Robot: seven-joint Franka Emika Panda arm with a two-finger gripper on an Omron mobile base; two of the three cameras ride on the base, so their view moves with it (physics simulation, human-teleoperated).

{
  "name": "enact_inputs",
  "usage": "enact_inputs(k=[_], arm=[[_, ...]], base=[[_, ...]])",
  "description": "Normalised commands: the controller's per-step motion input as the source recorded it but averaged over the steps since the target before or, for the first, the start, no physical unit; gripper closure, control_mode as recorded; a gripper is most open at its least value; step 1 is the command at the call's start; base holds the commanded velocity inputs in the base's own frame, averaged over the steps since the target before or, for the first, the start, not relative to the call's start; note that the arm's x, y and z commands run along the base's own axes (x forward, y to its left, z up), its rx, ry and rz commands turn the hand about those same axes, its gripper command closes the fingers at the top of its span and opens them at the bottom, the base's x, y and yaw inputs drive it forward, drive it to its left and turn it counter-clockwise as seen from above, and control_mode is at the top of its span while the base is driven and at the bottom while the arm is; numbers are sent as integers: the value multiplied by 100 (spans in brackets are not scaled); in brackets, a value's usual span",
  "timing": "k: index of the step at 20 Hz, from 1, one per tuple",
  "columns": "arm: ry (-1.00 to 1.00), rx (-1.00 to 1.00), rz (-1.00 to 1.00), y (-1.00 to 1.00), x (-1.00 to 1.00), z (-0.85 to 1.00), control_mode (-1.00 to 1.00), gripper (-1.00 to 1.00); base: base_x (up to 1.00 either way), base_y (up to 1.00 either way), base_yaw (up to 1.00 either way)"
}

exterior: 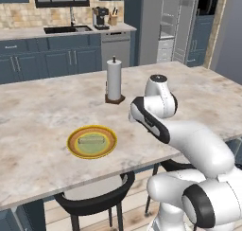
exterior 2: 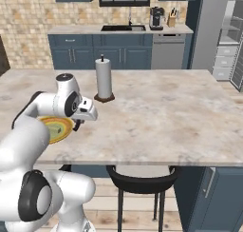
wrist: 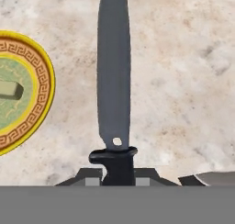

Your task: Retrieve the butter from the fridge and place it on a plate on the dining table. Then retrieve the butter knife by the fridge and place it near the plate.

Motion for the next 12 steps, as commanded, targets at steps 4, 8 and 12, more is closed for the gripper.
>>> enact_inputs(k=[4, 8, 12], arm=[[-6, 0, 2, 0, 33, -28, -100, 100], [0, -2, 0, 0, 0, -11, -100, 100], [3, 0, 4, 0, 0, -14, -100, 100]], base=[[0, 0, 0], [0, 0, 0], [0, 0, 0]])
